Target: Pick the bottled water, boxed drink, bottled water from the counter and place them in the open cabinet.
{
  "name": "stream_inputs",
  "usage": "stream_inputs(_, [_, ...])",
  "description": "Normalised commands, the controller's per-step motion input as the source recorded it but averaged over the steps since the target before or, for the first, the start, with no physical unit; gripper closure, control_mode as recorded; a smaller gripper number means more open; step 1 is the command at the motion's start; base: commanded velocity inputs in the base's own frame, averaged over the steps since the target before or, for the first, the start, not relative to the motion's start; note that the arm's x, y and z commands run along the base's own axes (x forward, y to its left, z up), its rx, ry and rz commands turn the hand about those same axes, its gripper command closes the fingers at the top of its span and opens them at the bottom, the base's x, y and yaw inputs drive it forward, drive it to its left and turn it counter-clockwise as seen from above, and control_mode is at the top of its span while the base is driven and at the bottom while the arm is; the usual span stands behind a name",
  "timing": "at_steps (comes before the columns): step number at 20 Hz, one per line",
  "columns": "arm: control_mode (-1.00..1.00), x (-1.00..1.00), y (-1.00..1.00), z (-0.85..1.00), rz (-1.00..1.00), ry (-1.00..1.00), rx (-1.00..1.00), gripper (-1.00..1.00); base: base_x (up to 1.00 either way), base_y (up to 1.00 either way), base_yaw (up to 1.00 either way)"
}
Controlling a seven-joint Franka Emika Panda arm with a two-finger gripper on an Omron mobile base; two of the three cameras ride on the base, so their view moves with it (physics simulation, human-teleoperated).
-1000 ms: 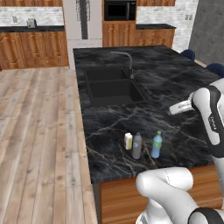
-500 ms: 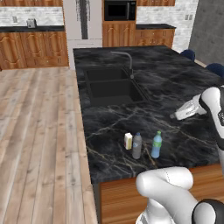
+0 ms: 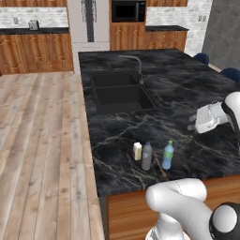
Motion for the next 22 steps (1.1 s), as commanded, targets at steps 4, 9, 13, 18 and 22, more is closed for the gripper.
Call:
stream_inputs(4, [-1.0, 0.0, -0.15, -0.47, 0.15, -0.05, 0.0, -1.0, 0.0, 0.0, 0.0])
stream_inputs(9, [-1.0, 0.0, -0.09, -0.62, 0.14, 0.0, 0.0, -1.0, 0.0, 0.0, 0.0])
stream_inputs(13, [-1.0, 0.0, -0.06, -0.71, 0.14, 0.0, 0.0, -1.0, 0.0, 0.0, 0.0])
stream_inputs(18, [-1.0, 0.0, 0.0, -0.59, 0.12, 0.0, 0.0, -1.0, 0.0, 0.0, 0.0])
stream_inputs(22, [-1.0, 0.0, 0.0, -0.47, 0.08, 0.0, 0.0, -1.0, 0.0, 0.0, 0.0])
